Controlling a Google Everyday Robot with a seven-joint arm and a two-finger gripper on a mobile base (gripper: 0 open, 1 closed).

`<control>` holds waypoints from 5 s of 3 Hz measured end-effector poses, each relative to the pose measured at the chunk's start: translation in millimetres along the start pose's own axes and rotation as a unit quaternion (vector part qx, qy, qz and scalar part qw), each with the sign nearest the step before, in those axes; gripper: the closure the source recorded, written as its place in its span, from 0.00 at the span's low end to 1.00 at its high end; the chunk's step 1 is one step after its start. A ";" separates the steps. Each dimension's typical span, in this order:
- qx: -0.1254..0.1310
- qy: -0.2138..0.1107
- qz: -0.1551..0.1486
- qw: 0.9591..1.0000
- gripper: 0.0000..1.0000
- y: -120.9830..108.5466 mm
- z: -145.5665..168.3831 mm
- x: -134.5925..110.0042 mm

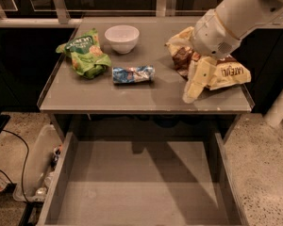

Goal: Place redbull can into top drawer

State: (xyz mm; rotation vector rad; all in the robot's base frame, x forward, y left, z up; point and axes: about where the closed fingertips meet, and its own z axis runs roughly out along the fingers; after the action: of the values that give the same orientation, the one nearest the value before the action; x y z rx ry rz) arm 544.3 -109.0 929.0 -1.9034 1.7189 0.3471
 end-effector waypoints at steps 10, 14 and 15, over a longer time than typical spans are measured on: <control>0.000 0.001 0.071 0.997 0.00 -77.0 104.0 16.4; -0.014 -0.025 0.057 0.998 0.18 -97.2 110.9 -4.6; -0.014 -0.025 0.057 0.998 0.41 -97.1 110.9 -4.6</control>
Offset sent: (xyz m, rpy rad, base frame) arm 0.0693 0.0352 -0.0588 0.0087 0.0858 0.1503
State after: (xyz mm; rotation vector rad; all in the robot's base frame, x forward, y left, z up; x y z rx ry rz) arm 656.8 -40.7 862.3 -1.8052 1.8027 0.4609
